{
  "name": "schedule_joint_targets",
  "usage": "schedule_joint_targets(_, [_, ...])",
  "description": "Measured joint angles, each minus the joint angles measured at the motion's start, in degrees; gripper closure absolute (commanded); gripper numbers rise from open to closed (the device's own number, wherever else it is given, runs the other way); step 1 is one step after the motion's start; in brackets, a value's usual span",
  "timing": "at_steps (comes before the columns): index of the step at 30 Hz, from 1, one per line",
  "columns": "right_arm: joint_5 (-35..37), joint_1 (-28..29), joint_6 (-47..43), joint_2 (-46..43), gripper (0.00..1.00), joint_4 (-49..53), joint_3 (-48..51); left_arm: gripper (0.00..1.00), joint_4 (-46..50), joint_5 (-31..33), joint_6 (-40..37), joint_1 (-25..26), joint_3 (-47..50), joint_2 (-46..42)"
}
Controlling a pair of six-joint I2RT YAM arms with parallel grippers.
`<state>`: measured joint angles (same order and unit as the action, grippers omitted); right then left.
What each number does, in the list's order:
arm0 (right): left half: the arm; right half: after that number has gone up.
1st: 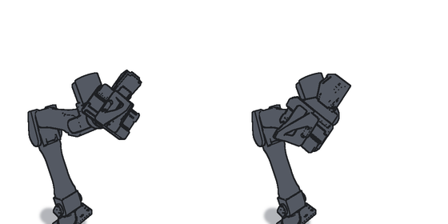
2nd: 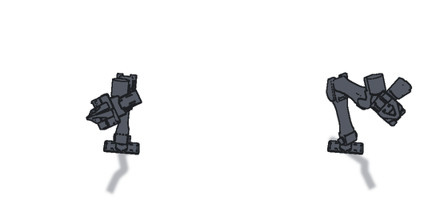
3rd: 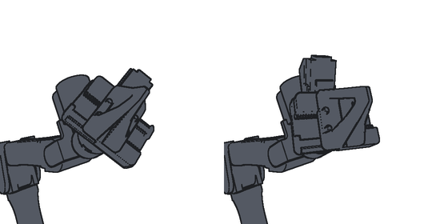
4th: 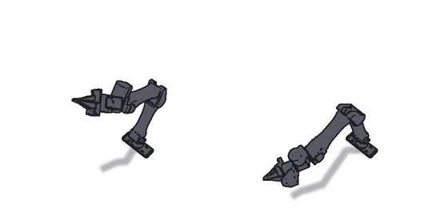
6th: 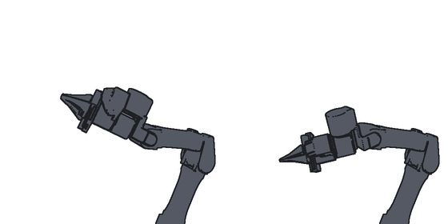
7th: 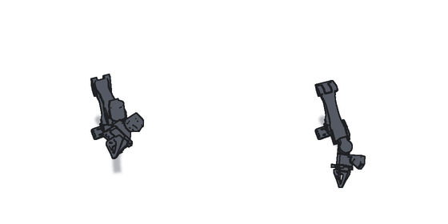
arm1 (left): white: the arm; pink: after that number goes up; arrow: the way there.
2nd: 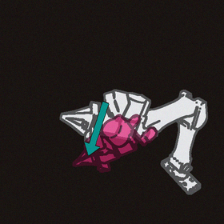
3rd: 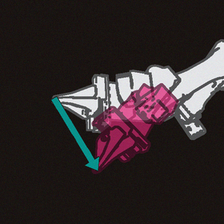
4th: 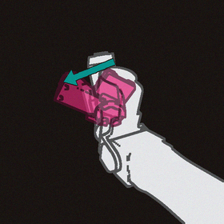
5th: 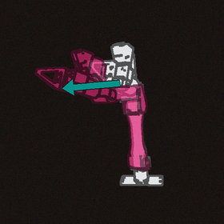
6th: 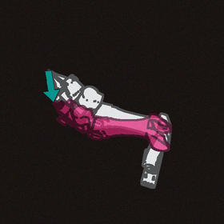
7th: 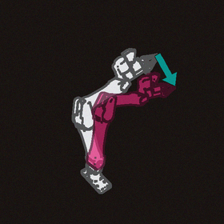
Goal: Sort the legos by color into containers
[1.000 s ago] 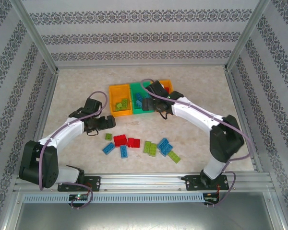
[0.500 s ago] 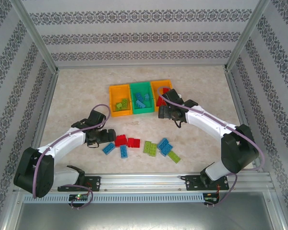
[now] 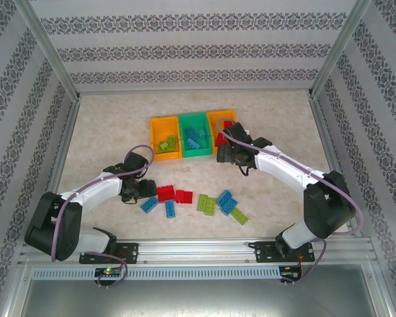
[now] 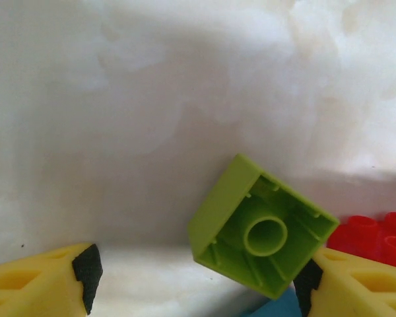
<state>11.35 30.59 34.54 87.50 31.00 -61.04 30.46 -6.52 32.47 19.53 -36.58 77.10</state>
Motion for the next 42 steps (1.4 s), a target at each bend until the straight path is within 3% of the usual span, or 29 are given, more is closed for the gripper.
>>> schedule_joint_targets(8, [0.79, 4.24, -0.68, -3.43, 0.11, 1.14, 5.33, 0.28, 1.77, 0.61, -0.07, 0.0, -2.23, 2.75])
schedule_joint_targets(11, [1.03, 6.16, -0.35, -4.07, 0.12, 2.4, 7.54, 0.33, 2.56, 0.98, -0.22, 0.0, -2.95, 3.67])
schedule_joint_targets(17, [-0.35, 6.32, 3.08, -6.99, 0.13, 3.1, 13.46, 0.45, 3.61, 2.34, -0.48, -0.02, -3.63, 4.79])
schedule_joint_targets(27, [-1.75, 6.34, 6.47, -7.37, 0.14, 2.12, 14.45, 0.59, 4.72, 3.98, -0.59, -0.02, -4.52, 5.9])
schedule_joint_targets(34, [-1.81, 6.34, 7.19, -6.67, 0.13, 1.73, 14.45, 0.39, 3.74, 2.29, -0.57, 0.02, -5.81, 7.06])
schedule_joint_targets(42, [-1.81, 6.34, 7.34, -6.62, 0.13, 1.51, 14.45, 0.27, 2.97, 2.69, -0.52, 0.37, -6.45, 7.3])
